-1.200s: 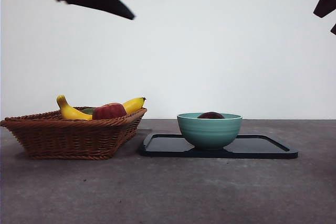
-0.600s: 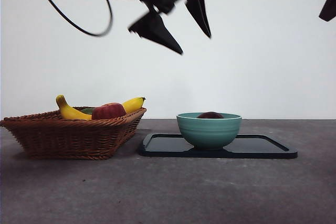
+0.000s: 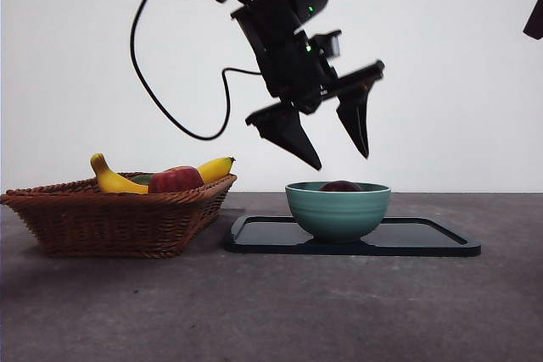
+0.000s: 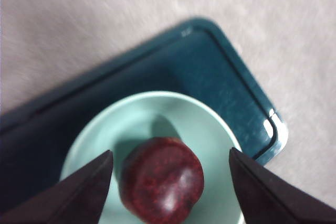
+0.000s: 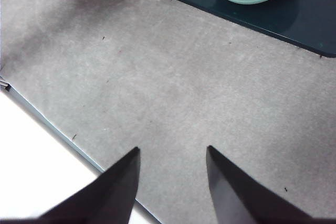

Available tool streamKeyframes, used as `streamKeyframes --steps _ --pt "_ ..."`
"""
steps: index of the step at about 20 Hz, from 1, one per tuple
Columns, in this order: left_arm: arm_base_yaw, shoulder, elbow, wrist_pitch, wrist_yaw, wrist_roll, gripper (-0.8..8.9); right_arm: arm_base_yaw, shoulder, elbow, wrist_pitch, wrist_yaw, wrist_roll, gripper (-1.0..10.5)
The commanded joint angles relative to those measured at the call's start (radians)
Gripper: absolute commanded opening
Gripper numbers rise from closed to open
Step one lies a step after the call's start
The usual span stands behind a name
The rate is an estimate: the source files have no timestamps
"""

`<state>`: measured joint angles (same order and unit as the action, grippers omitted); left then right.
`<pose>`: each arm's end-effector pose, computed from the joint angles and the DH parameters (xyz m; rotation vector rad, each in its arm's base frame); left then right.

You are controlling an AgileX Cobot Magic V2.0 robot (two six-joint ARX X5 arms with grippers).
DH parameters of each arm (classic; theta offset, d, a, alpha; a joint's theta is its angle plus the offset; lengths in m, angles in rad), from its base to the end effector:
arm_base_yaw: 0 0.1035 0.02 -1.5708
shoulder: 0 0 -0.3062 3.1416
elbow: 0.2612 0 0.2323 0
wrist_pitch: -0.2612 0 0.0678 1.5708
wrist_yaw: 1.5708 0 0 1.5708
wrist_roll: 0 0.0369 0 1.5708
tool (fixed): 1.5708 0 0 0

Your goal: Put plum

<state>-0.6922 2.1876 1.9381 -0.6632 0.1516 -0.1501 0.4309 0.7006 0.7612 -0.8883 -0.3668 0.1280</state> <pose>0.3761 -0.3191 0.2735 0.1189 0.9585 -0.7113 0.0630 0.0435 0.2991 0.0868 0.8951 0.6951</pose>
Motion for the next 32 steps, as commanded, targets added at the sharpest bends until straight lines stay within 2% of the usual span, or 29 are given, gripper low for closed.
streamKeyframes --steps 1,13,27,28,31,32 --pt "-0.019 0.042 0.034 0.003 -0.027 0.032 3.49 0.005 0.003 0.005 0.000 -0.003 0.003 2.0" --pt "-0.037 0.069 0.034 -0.020 -0.050 0.088 3.49 0.005 0.003 0.005 -0.003 -0.003 0.003 2.0" --pt "-0.043 0.103 0.034 -0.048 -0.060 0.113 3.41 0.005 0.003 0.005 -0.003 -0.003 0.003 2.0" --pt "-0.044 0.103 0.034 -0.048 -0.060 0.113 3.36 0.005 0.003 0.005 -0.003 -0.003 0.002 2.0" --pt "-0.045 0.103 0.034 -0.050 -0.060 0.113 2.36 0.005 0.003 0.005 -0.003 -0.002 0.002 2.0" --pt "-0.045 0.103 0.034 -0.052 -0.060 0.113 2.36 0.005 0.003 0.005 -0.003 -0.002 0.002 2.0"
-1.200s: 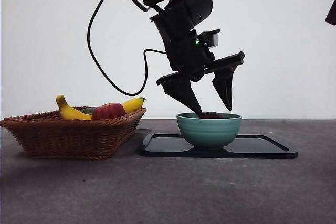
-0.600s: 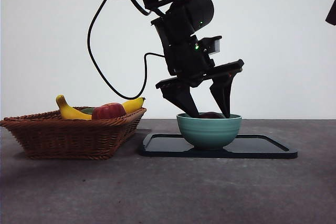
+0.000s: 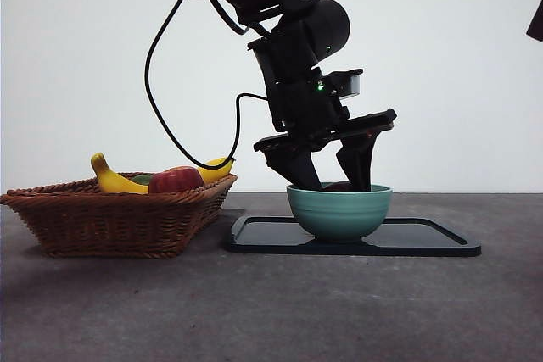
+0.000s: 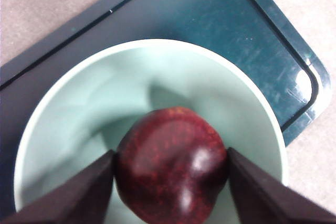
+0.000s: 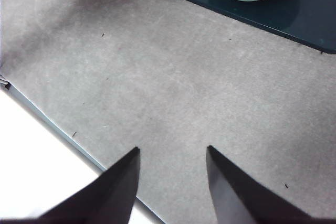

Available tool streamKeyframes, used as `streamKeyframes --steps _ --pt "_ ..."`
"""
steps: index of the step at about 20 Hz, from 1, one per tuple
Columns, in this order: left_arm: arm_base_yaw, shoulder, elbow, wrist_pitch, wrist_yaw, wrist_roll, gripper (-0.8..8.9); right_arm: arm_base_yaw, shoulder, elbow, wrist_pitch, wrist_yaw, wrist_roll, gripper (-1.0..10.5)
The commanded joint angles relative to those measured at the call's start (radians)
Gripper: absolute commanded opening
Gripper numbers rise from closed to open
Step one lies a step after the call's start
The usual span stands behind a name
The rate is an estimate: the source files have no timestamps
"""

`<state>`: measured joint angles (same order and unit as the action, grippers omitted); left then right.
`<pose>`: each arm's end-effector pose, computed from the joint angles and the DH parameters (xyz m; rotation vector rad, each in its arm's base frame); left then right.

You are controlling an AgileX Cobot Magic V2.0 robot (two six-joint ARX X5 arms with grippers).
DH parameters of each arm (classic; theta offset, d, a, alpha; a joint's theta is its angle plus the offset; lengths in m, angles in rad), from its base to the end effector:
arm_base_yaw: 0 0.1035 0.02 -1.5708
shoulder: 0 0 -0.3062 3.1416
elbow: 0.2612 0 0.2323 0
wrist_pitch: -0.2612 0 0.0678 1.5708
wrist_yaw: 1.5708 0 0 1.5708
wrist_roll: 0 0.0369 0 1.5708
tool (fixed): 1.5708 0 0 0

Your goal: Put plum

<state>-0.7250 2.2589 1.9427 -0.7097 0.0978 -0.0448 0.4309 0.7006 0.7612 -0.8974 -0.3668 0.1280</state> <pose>0.3723 -0.3347 0.2379 0.2861 1.0171 -0.7243 0.0624 0.0433 0.2985 0.0864 0.9043 0.6934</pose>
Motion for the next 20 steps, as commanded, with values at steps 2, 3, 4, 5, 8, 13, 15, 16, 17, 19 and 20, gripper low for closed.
streamKeyframes --steps 2,3,4,5,8,13,15,16,17,19,20 --pt "-0.012 0.029 0.030 -0.010 -0.006 0.007 2.37 0.005 0.003 0.005 0.006 0.000 0.002 2.0" --pt "-0.012 0.022 0.031 -0.014 -0.005 0.008 2.39 0.005 0.003 0.005 0.006 0.000 0.002 2.0" --pt "-0.012 0.014 0.035 -0.017 -0.005 0.010 2.39 0.005 0.003 0.005 0.006 0.000 0.002 2.0" --pt "-0.009 0.002 0.040 -0.018 -0.005 0.012 2.40 0.005 0.003 0.005 0.006 0.000 0.002 2.0" --pt "-0.001 -0.063 0.048 -0.023 -0.005 0.020 2.41 0.005 0.003 0.005 0.006 0.000 0.002 2.0" --pt "0.032 -0.236 0.048 -0.083 -0.006 0.032 2.47 0.005 0.003 0.005 0.006 0.000 0.002 2.0" --pt "0.051 -0.324 0.048 -0.118 -0.006 0.034 2.47 0.005 0.001 0.005 0.006 0.000 0.002 2.0" --pt "0.062 -0.370 0.048 -0.136 -0.006 0.034 2.47 0.005 0.001 0.005 0.006 0.000 0.002 2.0" --pt "0.074 -0.417 0.048 -0.154 -0.006 0.033 2.47 0.005 0.001 0.005 0.006 0.000 0.002 2.0" --pt "0.104 -0.509 0.048 -0.207 -0.006 0.032 2.47 0.005 0.001 0.005 0.006 0.000 -0.002 2.0" --pt "0.120 -0.551 0.048 -0.236 -0.006 0.032 2.47 0.005 0.001 0.005 0.006 0.000 -0.002 2.0"
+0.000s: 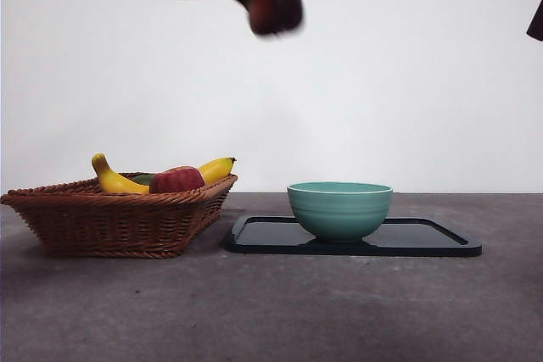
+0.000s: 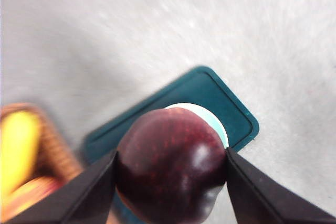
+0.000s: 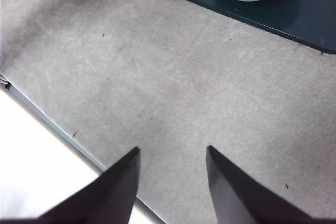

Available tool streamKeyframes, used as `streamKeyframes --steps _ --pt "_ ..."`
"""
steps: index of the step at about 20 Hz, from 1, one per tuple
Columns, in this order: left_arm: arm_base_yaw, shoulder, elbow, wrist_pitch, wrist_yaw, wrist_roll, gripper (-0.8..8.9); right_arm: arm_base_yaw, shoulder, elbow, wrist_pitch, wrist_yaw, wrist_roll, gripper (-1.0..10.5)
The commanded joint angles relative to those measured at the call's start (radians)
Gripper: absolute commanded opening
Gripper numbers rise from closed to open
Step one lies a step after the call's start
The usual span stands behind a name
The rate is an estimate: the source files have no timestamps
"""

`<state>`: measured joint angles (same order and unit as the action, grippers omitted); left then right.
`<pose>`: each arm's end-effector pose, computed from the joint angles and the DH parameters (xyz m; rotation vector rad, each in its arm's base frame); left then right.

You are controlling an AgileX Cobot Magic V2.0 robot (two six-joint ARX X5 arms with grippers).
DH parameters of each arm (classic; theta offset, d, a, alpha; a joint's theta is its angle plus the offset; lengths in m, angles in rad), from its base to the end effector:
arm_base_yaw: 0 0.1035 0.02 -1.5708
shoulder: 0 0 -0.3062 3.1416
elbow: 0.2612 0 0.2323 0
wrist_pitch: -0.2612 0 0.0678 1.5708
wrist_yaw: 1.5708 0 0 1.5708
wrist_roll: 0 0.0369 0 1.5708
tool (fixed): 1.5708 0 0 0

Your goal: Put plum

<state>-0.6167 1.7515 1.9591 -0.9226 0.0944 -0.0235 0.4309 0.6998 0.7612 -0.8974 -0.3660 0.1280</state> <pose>0.2927 -0.2117 0.4411 0.1668 0.7127 -0.6715 0.0623 0.0432 0.2985 0.0861 0.9034 0.6928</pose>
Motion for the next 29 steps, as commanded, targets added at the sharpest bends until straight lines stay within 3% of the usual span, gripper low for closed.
streamKeyframes --steps 1,5,9,15,21,25,29 --pt "0.031 -0.084 0.032 -0.055 -0.003 0.011 2.47 0.005 0.002 0.005 0.006 0.000 -0.002 2.0" --pt "0.109 -0.209 0.026 -0.179 -0.003 0.014 2.47 0.005 0.002 0.005 0.006 0.000 -0.001 2.0" --pt "0.156 -0.328 -0.100 -0.164 -0.002 0.023 2.47 0.005 0.002 0.005 0.006 0.000 -0.001 2.0" --pt "0.201 -0.533 -0.582 0.106 -0.002 0.023 2.48 0.005 0.002 0.005 0.007 0.000 -0.001 2.0" --pt "0.259 -0.539 -0.896 0.393 -0.001 0.023 2.47 0.005 0.002 0.005 0.006 0.000 -0.001 2.0" --pt "0.317 -0.474 -0.999 0.542 -0.001 0.043 2.47 0.005 0.002 0.005 0.007 0.000 -0.001 2.0" --pt "0.352 -0.346 -1.002 0.578 -0.001 0.079 2.47 0.005 0.002 0.005 0.008 0.000 -0.001 2.0"
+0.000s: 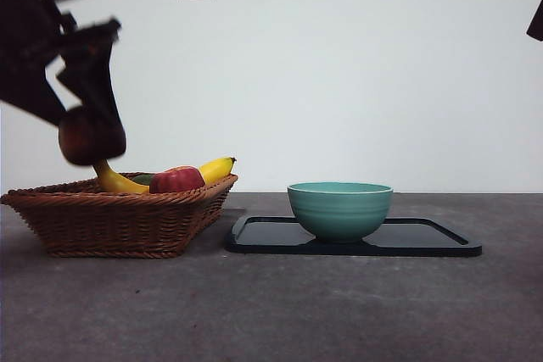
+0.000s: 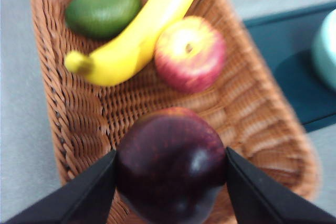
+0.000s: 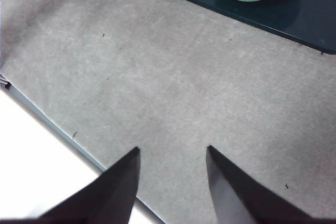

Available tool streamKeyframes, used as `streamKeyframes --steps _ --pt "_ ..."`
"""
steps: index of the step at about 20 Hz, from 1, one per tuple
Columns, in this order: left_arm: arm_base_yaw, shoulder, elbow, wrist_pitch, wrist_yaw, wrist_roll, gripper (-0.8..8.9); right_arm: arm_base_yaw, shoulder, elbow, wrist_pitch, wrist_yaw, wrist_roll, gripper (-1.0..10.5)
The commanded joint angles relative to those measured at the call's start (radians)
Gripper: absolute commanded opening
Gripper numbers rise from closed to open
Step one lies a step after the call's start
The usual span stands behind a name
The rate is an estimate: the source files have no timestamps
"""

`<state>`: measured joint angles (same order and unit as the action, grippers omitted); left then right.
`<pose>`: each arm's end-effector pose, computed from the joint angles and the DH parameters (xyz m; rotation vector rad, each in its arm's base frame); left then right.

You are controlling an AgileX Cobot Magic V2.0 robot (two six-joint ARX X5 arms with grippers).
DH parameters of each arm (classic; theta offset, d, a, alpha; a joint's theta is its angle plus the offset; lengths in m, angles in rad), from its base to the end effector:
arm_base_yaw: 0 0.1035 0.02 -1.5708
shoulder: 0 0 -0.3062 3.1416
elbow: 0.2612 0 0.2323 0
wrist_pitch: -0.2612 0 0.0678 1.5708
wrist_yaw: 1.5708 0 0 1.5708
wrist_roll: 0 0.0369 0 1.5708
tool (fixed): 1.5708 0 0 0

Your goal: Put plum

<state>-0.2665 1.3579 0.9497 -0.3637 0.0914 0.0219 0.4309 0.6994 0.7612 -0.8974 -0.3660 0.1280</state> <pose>0.2499 -0.0717 0.2958 0.0884 0.7692 -0.3484 0.0622 0.0431 0.2985 0.0861 0.9030 0.6929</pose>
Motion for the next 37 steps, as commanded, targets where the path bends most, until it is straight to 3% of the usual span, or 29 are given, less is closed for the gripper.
streamKeyframes --steps 1,7,14,18,24,35,37 --pt "0.005 0.079 0.007 0.032 0.002 0.043 2.47 0.005 0.003 0.005 0.009 0.000 -0.001 2.0" --pt "0.005 0.211 0.008 0.150 0.002 0.054 2.47 0.005 0.004 0.005 0.014 0.000 -0.001 2.0" --pt "0.002 0.251 0.008 0.177 0.002 0.072 2.49 0.005 0.005 0.005 0.040 0.007 0.003 2.0" --pt "0.000 0.251 0.008 0.170 0.002 0.071 3.79 0.005 0.005 0.005 0.039 0.007 0.003 2.0" --pt "-0.016 0.249 0.011 0.166 0.002 0.066 3.85 0.005 0.005 0.005 0.039 0.007 0.003 2.0" --pt "-0.027 -0.008 0.024 0.069 0.006 0.047 3.84 0.005 0.005 0.005 0.036 0.007 0.004 2.0" --pt "-0.036 -0.098 0.024 0.012 0.056 0.041 3.83 0.005 0.005 0.005 0.037 0.007 0.003 2.0"
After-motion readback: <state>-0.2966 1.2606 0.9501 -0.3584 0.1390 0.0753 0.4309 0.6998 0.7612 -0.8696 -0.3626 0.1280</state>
